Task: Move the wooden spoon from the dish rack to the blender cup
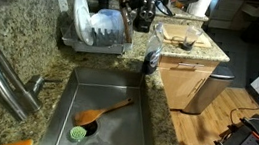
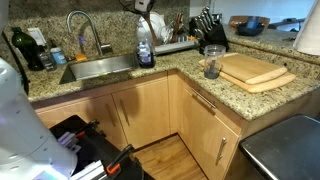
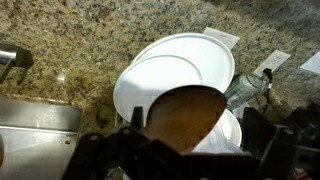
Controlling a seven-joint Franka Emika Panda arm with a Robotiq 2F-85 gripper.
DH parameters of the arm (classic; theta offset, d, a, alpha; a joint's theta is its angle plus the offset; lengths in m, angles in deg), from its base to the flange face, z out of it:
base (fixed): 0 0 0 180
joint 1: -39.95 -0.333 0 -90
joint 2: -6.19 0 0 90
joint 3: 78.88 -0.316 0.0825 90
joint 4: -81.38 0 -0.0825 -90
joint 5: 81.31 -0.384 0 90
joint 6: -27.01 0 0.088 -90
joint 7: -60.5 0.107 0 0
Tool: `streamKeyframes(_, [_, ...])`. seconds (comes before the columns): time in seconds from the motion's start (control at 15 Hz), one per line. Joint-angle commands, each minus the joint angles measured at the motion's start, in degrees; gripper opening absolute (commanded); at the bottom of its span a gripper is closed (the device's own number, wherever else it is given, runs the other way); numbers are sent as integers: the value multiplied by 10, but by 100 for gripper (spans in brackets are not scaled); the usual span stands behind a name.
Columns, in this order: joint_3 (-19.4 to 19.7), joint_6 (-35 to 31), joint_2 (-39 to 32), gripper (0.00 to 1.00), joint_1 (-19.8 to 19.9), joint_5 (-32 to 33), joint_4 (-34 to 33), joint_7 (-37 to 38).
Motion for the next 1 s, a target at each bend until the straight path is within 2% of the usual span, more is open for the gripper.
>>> streamKeyframes(0.0, [2,2,1,100,-2,1,0,2])
streamKeyframes(0.27, [-12,9,2,100,-1,-17,3,-11])
streamKeyframes(0.33, [-2,5,1,100,-4,-1,1,2])
streamKeyframes(0.93, [-5,5,1,100,-7,-3,1,2])
